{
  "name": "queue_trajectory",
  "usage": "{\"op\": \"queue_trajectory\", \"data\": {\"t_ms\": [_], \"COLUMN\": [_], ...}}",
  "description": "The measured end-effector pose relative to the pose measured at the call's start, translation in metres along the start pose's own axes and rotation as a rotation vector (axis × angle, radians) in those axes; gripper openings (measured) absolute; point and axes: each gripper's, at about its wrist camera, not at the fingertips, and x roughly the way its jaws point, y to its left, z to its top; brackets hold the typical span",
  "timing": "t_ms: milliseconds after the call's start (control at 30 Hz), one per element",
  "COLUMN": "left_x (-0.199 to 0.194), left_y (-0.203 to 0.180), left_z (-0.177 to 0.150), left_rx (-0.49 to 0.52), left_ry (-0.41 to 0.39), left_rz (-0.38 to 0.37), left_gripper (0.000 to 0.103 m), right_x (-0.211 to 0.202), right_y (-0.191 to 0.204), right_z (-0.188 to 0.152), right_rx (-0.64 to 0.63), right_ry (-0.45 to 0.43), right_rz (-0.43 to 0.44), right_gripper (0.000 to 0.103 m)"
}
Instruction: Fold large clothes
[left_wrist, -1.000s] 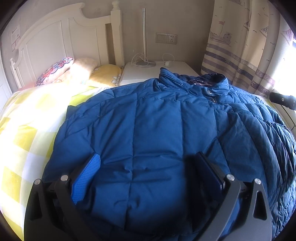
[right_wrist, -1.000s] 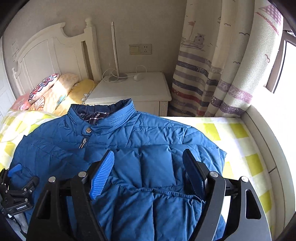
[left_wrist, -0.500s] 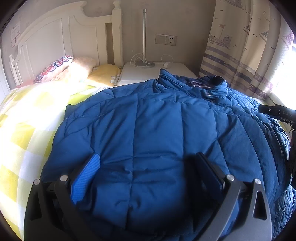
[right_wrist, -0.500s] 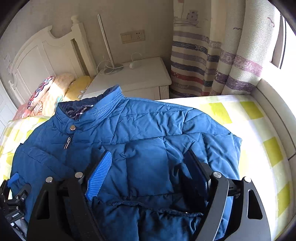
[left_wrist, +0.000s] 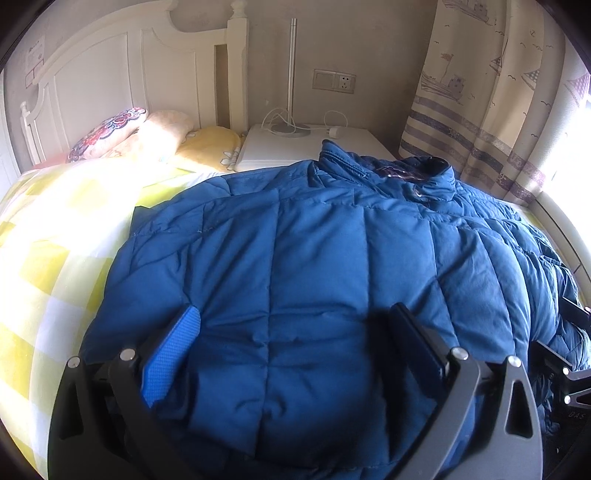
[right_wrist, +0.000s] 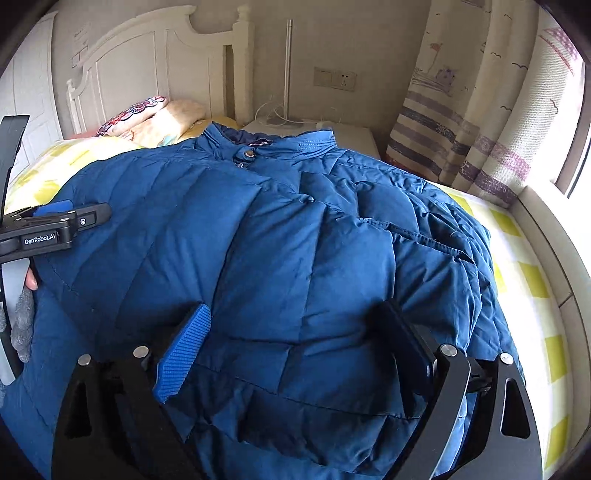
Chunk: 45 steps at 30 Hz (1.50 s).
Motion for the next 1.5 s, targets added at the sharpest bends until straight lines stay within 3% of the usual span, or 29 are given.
{"op": "queue_trajectory", "data": {"t_ms": [133,200,267,300,367,433,500,700,800,867,967,1033,1167,1267,1333,1400,1500], "left_x": [-0.003,-0.021,-0.059,-0.078,-0.102,-0.104,-0.087,-0.078,-0.093,-0.097,-0.102,-0.101,-0.091,-0.101,-0.119,-0.138,-0.149], "left_y": [-0.002,-0.004,-0.009,-0.017,-0.042,-0.07,-0.093,-0.057,-0.032,-0.003,0.042,0.051,0.028,0.022,0.016,-0.002,-0.044], "left_z": [-0.001,-0.005,-0.016,-0.024,-0.044,-0.068,-0.092,-0.097,-0.103,-0.105,-0.108,-0.109,-0.107,-0.109,-0.113,-0.119,-0.134], "left_rx": [0.013,-0.013,-0.044,-0.026,0.052,0.142,0.239,0.078,0.077,0.004,-0.176,-0.227,-0.104,-0.085,-0.081,-0.038,0.086], "left_ry": [0.009,0.021,-0.04,-0.063,-0.069,0.004,0.085,0.124,0.068,0.078,0.081,0.08,0.125,0.082,0.034,0.006,0.003], "left_rz": [0.016,0.073,-0.018,-0.056,-0.06,-0.06,0.02,-0.002,0.1,0.108,0.067,0.032,0.14,0.166,0.158,0.105,0.077], "left_gripper": [0.101,0.096,0.097,0.098,0.099,0.1,0.1,0.101,0.101,0.101,0.1,0.1,0.1,0.1,0.1,0.1,0.1], "right_x": [-0.022,-0.049,-0.07,-0.076,-0.075,-0.061,-0.048,-0.059,-0.068,-0.067,-0.064,-0.062,-0.065,-0.094,-0.114,-0.13,-0.129], "right_y": [-0.003,0.002,0.01,0.014,0.025,0.036,0.038,0.028,-0.001,-0.03,-0.064,-0.071,-0.068,-0.06,-0.04,-0.008,0.043], "right_z": [-0.009,-0.017,-0.027,-0.032,-0.043,-0.057,-0.069,-0.071,-0.078,-0.088,-0.104,-0.104,-0.104,-0.107,-0.108,-0.11,-0.126], "right_rx": [0.048,0.049,0.035,0.022,-0.023,-0.075,-0.084,-0.034,0.018,0.092,0.221,0.252,0.244,0.236,0.182,0.074,-0.083], "right_ry": [-0.014,-0.035,-0.042,-0.026,0.036,0.116,0.126,0.111,0.1,0.119,0.117,0.113,0.096,0.01,-0.022,-0.034,0.038], "right_rz": [0.036,0.074,0.104,0.112,0.116,0.086,0.074,0.037,-0.065,-0.101,-0.015,0.02,0.002,-0.07,-0.014,0.034,0.088], "right_gripper": [0.088,0.088,0.088,0.088,0.088,0.088,0.089,0.091,0.091,0.091,0.091,0.092,0.091,0.091,0.091,0.092,0.092]}}
